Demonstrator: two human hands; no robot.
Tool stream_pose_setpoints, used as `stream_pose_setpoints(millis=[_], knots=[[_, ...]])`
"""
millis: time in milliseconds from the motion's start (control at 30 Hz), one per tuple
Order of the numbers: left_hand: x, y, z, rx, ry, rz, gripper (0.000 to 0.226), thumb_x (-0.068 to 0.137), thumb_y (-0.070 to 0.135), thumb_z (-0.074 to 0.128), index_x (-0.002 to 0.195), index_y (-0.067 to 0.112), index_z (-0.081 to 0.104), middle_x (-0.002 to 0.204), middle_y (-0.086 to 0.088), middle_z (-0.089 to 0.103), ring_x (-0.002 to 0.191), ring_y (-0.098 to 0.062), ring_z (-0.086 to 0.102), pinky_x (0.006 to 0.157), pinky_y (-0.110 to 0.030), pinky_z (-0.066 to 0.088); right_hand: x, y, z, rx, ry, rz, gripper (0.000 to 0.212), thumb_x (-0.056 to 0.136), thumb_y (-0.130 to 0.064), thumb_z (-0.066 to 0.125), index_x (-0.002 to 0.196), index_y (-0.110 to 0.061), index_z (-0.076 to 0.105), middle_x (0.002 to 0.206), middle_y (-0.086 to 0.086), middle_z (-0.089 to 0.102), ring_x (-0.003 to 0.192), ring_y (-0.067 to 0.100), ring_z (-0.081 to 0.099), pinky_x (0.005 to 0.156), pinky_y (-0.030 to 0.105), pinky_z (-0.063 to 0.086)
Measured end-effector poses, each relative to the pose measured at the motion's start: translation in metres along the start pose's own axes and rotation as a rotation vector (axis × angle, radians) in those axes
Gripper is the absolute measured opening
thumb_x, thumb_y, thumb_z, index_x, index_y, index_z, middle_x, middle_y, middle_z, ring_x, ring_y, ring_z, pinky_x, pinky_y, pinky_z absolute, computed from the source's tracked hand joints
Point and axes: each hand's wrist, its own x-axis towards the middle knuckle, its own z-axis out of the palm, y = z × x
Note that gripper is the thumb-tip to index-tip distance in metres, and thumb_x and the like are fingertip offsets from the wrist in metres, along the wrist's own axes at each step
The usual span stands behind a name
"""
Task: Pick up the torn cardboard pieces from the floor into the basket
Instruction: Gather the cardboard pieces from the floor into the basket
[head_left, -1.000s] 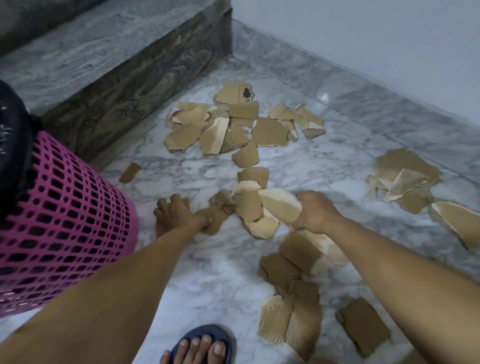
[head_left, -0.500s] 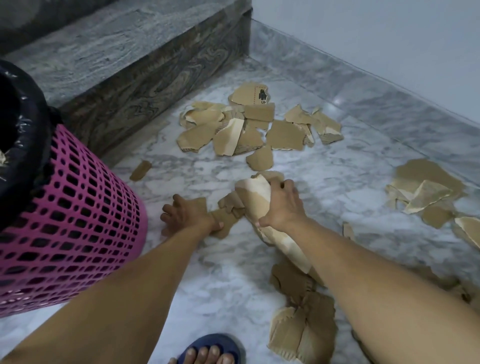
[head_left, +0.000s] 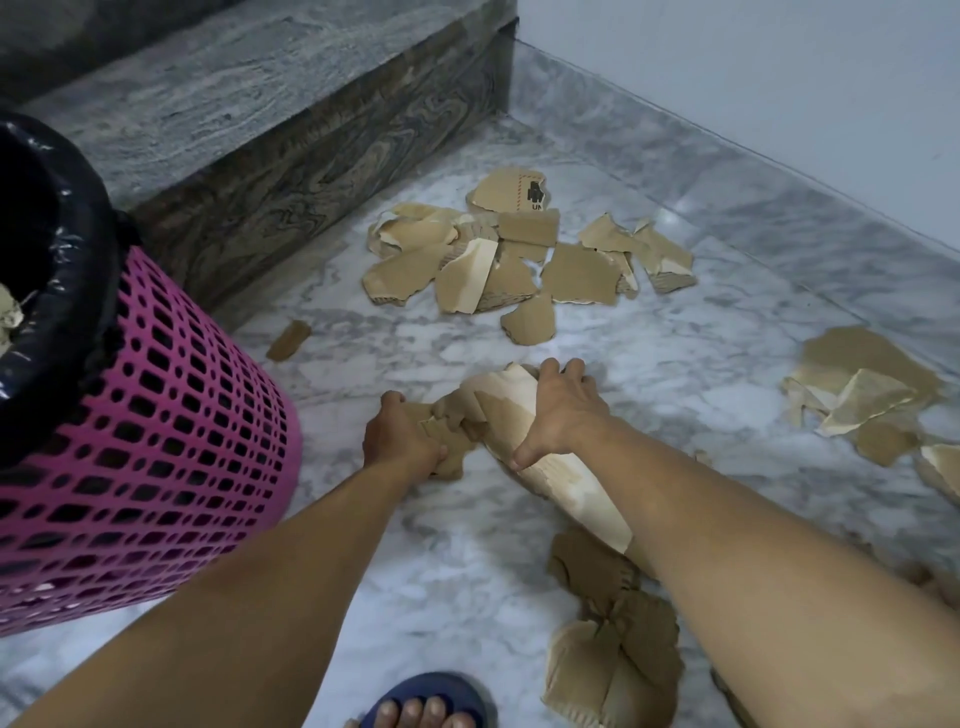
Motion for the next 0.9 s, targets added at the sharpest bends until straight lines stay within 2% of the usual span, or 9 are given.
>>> stream_pose_setpoints(millis=[133,233,300,433,500,567,733,833,900], knots=[[-0.006,-0.003,0.003,-0.025,-0.007,0.028,0.076,0.074,0.012,0.074,0.139,0.014,0.035,0.125,-0.013,0.052,0.102,-0.028,0.054,0.079,-0.029,0.046,-0.005,-0.004,0.008,-0.053,0.050,0.002,0.111,0.040,-0.047,0.093,0.127,-0.020,0.029,0.123,0.004,0.027,0.119,0.027,0.033,0.082,0.045,0.052],[-0.007,-0.001,0.003,-0.038,-0.010,0.047,0.077,0.074,0.011,0.074,0.139,0.014,0.034,0.125,-0.012,0.051,0.105,-0.029,0.054,0.080,-0.029,0.046,-0.004,-0.004,0.006,-0.051,0.014,-0.081,0.119,0.040,-0.041,0.094,0.134,-0.029,0.022,0.125,0.006,0.026,0.116,0.032,0.043,0.080,0.043,0.054],[-0.008,0.000,0.003,-0.037,-0.004,0.047,0.077,0.073,0.012,0.076,0.139,0.014,0.035,0.123,-0.012,0.052,0.106,-0.030,0.055,0.085,-0.032,0.049,-0.005,-0.005,0.005,-0.024,-0.021,-0.070,0.120,0.041,-0.039,0.095,0.136,-0.028,0.024,0.126,0.009,0.027,0.112,0.034,0.051,0.081,0.041,0.055],[-0.007,-0.003,0.004,-0.104,-0.011,-0.004,0.077,0.071,0.009,0.074,0.138,0.015,0.037,0.125,-0.012,0.050,0.104,-0.029,0.054,0.087,-0.036,0.053,-0.006,-0.008,0.010,0.183,-0.036,-0.023,0.109,0.051,-0.025,0.096,0.133,-0.018,0.025,0.125,0.010,0.037,0.108,0.034,0.055,0.077,0.039,0.054],[-0.005,-0.003,0.001,-0.135,-0.026,-0.025,0.078,0.072,0.007,0.076,0.139,0.015,0.037,0.130,-0.011,0.048,0.102,-0.024,0.050,0.082,-0.027,0.048,-0.004,-0.006,0.011,0.335,-0.022,-0.040,0.105,0.056,-0.016,0.093,0.135,-0.017,0.024,0.115,0.008,0.047,0.100,0.029,0.055,0.073,0.035,0.051],[-0.004,0.002,-0.004,-0.137,-0.039,-0.028,0.079,0.074,0.006,0.077,0.141,0.015,0.037,0.135,-0.010,0.045,0.107,-0.023,0.049,0.081,-0.023,0.041,-0.004,-0.001,0.007,0.468,-0.013,-0.042,0.103,0.060,-0.010,0.090,0.138,-0.017,0.024,0.110,0.006,0.049,0.096,0.025,0.051,0.072,0.033,0.048],[-0.008,0.025,-0.039,-0.119,-0.014,0.058,0.068,0.076,0.005,0.073,0.136,0.016,0.043,0.136,-0.010,0.046,0.115,-0.028,0.050,0.093,-0.029,0.045,-0.007,0.008,-0.032,0.568,0.078,-0.041,0.103,0.054,-0.010,0.092,0.138,-0.016,0.032,0.131,0.009,0.049,0.117,0.029,0.050,0.081,0.034,0.048],[-0.019,0.048,-0.076,-0.113,0.022,0.138,0.069,0.077,0.008,0.075,0.137,0.016,0.042,0.134,-0.009,0.048,0.115,-0.028,0.051,0.086,-0.029,0.045,-0.022,0.000,-0.076,0.606,0.147,-0.053,0.103,0.051,-0.014,0.095,0.136,-0.013,0.038,0.124,0.002,0.049,0.118,0.023,0.048,0.095,0.037,0.047],[-0.032,0.068,-0.105,-0.144,0.039,0.188,0.072,0.076,0.007,0.075,0.139,0.016,0.041,0.133,-0.010,0.048,0.112,-0.026,0.051,0.078,-0.027,0.044,-0.036,-0.010,-0.110,0.611,0.203,-0.070,0.104,0.044,-0.021,0.096,0.133,-0.015,0.043,0.121,0.001,0.054,0.114,0.025,0.052,0.093,0.040,0.050]])
